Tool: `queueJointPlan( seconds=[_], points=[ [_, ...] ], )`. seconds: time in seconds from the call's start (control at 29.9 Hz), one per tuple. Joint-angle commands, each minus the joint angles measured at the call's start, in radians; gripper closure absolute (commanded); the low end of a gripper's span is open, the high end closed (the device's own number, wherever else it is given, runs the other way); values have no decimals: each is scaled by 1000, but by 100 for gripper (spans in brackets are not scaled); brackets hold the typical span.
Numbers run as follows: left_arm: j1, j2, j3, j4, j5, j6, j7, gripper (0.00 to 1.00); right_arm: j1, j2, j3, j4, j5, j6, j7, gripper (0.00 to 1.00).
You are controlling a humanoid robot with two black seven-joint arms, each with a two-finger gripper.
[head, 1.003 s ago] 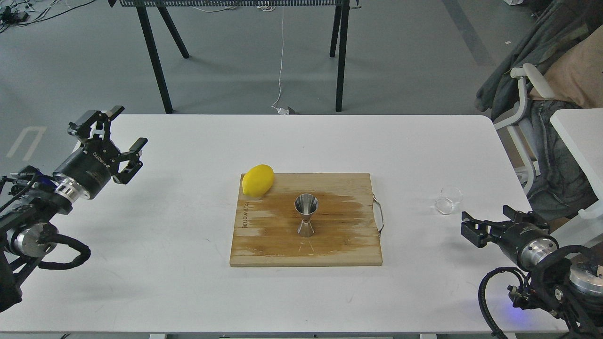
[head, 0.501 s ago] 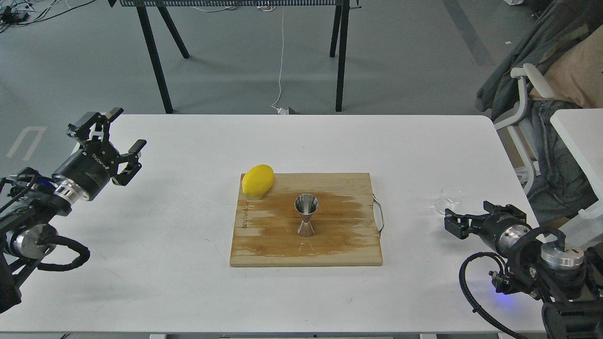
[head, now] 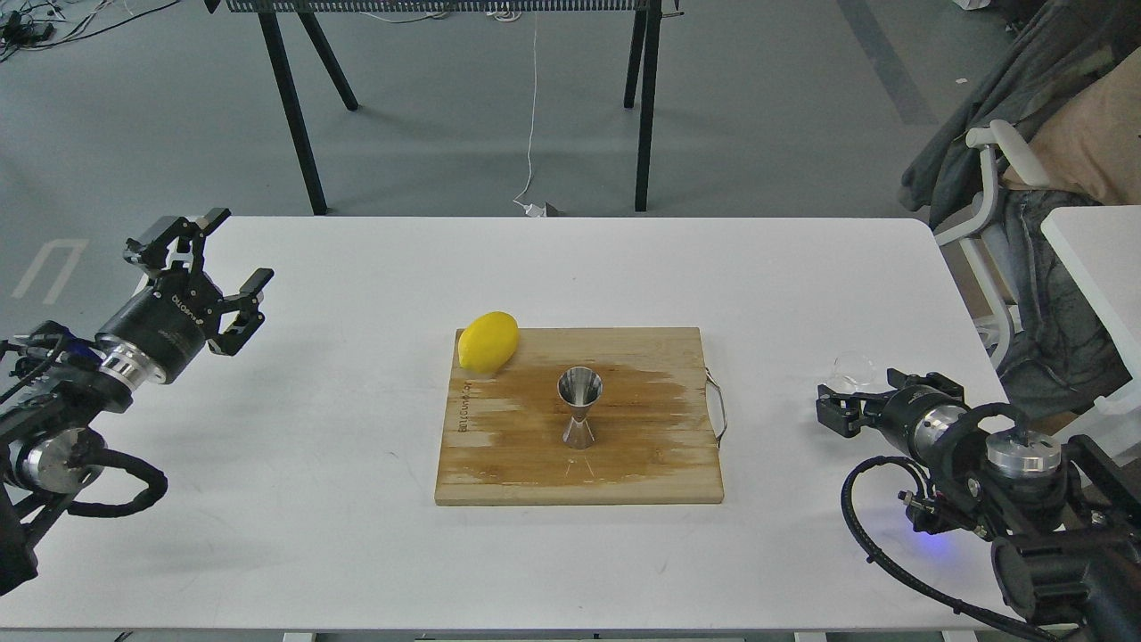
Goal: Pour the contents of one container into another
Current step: 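Close the right gripper around the clear glass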
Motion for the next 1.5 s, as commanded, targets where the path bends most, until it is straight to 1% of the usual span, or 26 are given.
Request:
queueJointPlan(
  seconds=[0.0,0.2,0.3,0.6,0.84,1.2,1.37,1.47],
  points=[
    [1,0,0,0,0,0,0,13,23,9,-13,-25,-1,4,1,8],
    [1,0,0,1,0,0,0,13,26,17,-28,-28,-3,6,6,24],
    [1,0,0,4,0,0,0,13,26,18,-40,-28,-3,24,15,30],
    [1,-2,0,23,0,0,0,13,25,18,-42,-28,-3,66,17,40],
    [1,0,0,23,0,0,0,13,22,18,-43,-28,-3,93,17,51],
    [1,0,0,23,0,0,0,13,18,17,-68,-17,-3,104,18,56],
    [1,0,0,23,0,0,0,13,25,18,-71,0,-3,139,18,56],
    [1,0,0,23,0,0,0,13,29,10,-72,43,-6,171,18,56]
  ],
)
